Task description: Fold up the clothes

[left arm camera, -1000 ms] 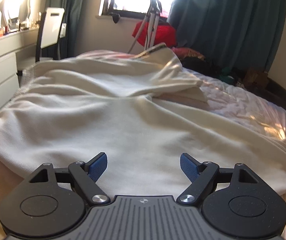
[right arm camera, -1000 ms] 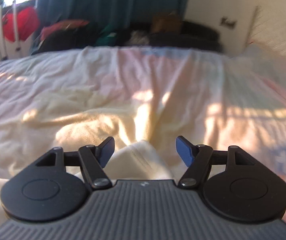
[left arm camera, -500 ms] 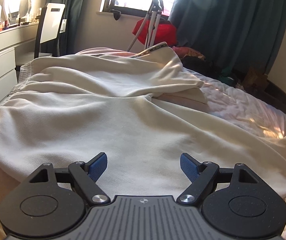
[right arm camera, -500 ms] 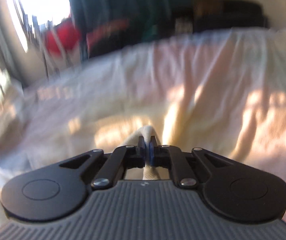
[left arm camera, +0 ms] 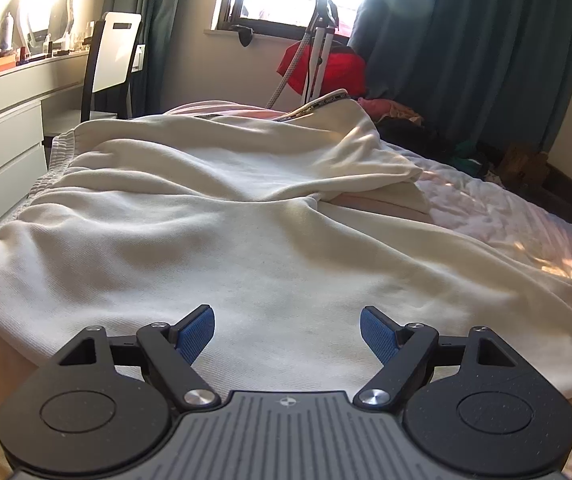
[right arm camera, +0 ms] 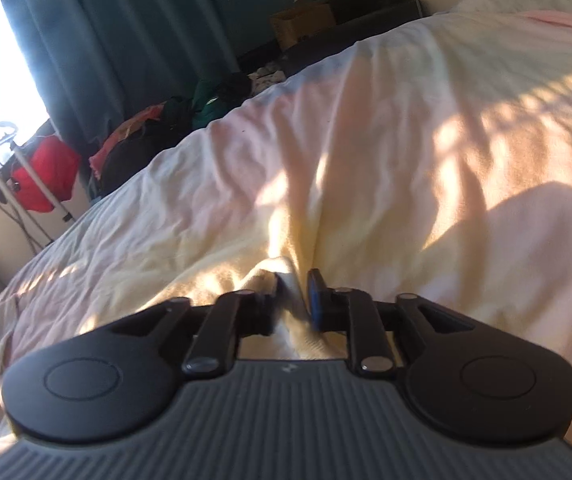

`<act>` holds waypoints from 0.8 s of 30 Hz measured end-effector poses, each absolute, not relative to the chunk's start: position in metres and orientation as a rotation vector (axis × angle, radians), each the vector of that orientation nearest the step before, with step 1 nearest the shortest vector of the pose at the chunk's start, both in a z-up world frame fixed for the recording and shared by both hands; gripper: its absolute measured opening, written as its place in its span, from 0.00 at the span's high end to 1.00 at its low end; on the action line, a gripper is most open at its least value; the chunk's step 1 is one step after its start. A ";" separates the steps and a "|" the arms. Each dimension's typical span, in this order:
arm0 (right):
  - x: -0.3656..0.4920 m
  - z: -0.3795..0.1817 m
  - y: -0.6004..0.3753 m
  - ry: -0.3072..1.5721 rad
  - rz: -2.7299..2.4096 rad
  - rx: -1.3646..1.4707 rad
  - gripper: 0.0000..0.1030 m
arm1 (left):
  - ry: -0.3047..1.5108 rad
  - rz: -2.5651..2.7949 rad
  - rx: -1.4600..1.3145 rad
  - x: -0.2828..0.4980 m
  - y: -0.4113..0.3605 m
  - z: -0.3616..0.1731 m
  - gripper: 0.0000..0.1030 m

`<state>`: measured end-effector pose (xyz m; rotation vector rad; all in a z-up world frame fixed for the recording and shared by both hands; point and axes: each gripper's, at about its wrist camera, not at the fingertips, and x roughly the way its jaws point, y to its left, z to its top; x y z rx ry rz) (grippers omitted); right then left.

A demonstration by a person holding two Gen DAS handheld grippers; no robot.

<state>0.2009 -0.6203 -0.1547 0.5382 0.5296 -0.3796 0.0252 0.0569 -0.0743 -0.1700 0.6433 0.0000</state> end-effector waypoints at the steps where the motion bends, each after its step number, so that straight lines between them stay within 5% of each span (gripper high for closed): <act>1: 0.201 -0.154 -0.617 0.531 -0.395 0.523 0.60 | 0.639 0.000 -0.166 0.026 0.057 -0.074 0.21; 3: 0.198 -0.147 -0.607 0.514 -0.366 0.489 0.35 | 0.630 0.002 -0.155 0.025 0.055 -0.073 0.21; 6: 0.186 -0.127 -0.586 0.445 -0.274 0.440 0.14 | 0.616 0.007 -0.139 0.022 0.054 -0.071 0.21; 24: 0.081 -0.016 -0.393 0.385 0.046 0.434 0.15 | 0.472 0.092 -0.069 -0.026 0.064 -0.040 0.20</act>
